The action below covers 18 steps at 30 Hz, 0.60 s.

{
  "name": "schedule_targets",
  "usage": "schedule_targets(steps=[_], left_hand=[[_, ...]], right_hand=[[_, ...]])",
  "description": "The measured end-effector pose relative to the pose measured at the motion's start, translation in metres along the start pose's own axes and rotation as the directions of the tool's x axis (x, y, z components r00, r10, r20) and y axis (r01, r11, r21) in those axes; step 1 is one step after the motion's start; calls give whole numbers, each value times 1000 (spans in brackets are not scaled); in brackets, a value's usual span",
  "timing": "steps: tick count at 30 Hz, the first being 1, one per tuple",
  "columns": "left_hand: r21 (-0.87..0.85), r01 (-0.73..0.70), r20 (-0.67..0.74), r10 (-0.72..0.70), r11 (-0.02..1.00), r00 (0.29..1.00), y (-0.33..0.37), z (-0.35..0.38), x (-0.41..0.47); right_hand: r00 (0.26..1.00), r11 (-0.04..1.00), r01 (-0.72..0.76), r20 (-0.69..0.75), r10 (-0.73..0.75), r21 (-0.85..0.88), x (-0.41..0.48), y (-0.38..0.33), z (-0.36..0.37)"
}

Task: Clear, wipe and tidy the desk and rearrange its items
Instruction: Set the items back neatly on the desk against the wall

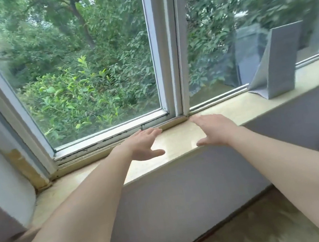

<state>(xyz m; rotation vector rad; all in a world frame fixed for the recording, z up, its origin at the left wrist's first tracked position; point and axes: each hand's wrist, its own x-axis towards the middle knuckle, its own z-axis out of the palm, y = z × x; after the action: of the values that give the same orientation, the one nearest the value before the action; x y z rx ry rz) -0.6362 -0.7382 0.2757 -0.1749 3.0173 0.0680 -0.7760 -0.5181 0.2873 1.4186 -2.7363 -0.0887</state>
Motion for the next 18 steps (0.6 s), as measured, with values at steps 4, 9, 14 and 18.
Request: schedule_targets(steps=[4, 9, 14, 18], left_hand=[[4, -165, 11, 165, 986, 986, 48, -8, 63], [49, -340, -6, 341, 939, 940, 116, -17, 142], [68, -421, -50, 425, 904, 904, 176, -28, 230], [54, -445, -73, 448, 894, 891, 224, -35, 292]], right_hand=[[985, 986, -168, 32, 168, 10, -31, 61, 7], [941, 942, -335, 43, 335, 2, -57, 143, 7], [911, 911, -411, 7, 411, -23, -58, 229, 3], [889, 889, -458, 7, 458, -19, -62, 294, 6]])
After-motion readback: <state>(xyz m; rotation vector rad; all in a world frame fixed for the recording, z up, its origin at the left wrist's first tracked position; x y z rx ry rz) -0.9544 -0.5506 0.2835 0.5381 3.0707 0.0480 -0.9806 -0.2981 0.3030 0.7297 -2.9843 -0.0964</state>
